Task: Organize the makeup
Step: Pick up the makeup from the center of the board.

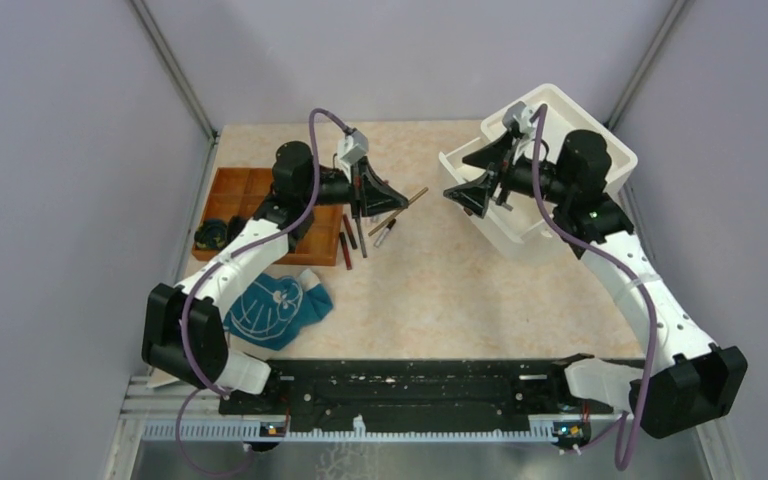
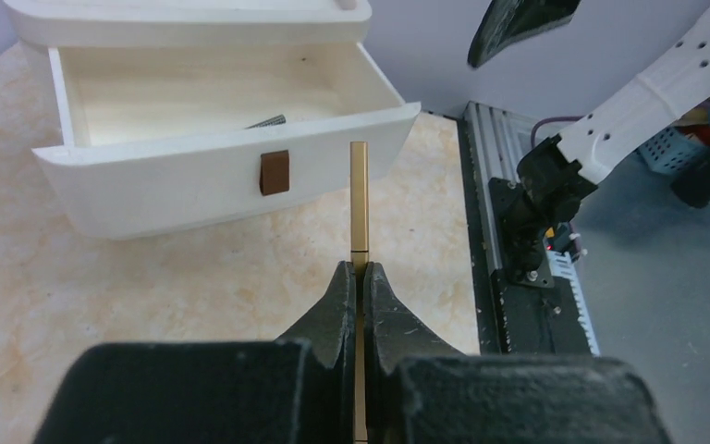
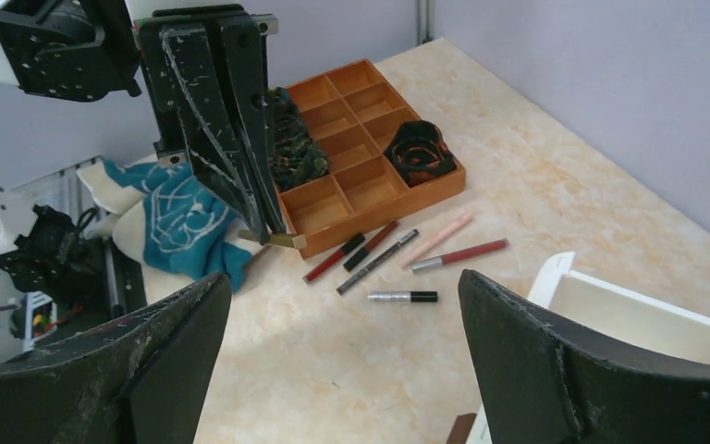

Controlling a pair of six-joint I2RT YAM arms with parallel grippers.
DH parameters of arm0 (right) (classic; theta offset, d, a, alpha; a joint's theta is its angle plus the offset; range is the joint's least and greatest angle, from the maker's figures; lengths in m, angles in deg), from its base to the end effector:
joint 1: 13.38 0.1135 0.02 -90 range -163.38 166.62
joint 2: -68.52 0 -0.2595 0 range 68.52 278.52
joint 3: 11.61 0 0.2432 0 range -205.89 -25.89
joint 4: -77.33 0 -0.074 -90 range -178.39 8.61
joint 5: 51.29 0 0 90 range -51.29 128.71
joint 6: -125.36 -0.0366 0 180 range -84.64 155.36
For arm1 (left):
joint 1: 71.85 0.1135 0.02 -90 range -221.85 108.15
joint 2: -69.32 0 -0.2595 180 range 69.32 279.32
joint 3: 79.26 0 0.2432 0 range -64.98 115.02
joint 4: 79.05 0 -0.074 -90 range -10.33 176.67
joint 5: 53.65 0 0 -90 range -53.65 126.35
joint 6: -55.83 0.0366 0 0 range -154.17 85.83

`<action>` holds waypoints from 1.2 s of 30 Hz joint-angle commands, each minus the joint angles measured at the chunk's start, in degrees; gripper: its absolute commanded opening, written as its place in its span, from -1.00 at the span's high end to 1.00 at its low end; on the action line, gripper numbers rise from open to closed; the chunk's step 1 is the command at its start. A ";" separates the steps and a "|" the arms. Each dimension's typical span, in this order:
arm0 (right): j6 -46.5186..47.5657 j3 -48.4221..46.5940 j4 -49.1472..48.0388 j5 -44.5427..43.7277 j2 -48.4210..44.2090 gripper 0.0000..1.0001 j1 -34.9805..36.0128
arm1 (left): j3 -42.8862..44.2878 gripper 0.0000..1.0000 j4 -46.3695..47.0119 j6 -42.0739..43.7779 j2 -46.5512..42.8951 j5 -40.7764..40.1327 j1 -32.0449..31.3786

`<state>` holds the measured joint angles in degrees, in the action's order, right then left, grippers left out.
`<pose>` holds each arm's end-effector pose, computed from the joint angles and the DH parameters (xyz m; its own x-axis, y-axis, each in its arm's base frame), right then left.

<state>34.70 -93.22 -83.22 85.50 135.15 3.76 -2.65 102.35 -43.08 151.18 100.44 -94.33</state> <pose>0.2318 0.0994 0.4069 -0.0848 -0.0179 -0.9962 -0.8952 0.4404 0.0683 0.2787 -0.1509 0.3421 -0.2156 0.0160 -0.9763 0.9747 0.0639 -0.2142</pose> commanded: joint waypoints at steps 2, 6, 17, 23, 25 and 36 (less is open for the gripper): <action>-9.82 2.93 -13.62 4.94 0.92 -0.83 0.50 | -1.56 1.00 20.89 -20.50 0.03 2.06 0.19; -14.68 5.04 -18.92 7.91 2.16 -0.78 0.74 | -2.60 1.00 29.01 -27.64 1.12 1.12 0.19; -22.31 6.40 -28.27 11.10 6.27 -0.47 4.59 | -6.14 1.00 38.45 -34.50 1.99 -0.93 -1.66; -22.91 6.13 -28.74 11.66 7.33 -0.06 5.60 | -6.68 1.00 38.63 -34.07 2.16 -1.34 -2.21; -22.82 6.08 -28.64 11.71 7.39 0.08 5.61 | -6.76 1.00 38.55 -34.07 2.32 -1.44 -2.29; -17.20 3.25 -21.29 8.73 6.14 1.00 5.19 | -7.63 0.59 36.27 -30.43 2.20 -1.54 -2.56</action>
<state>12.93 -86.77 -107.57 95.99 142.52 9.01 -9.69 136.47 -76.01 153.50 99.17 -96.62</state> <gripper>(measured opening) 0.036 0.072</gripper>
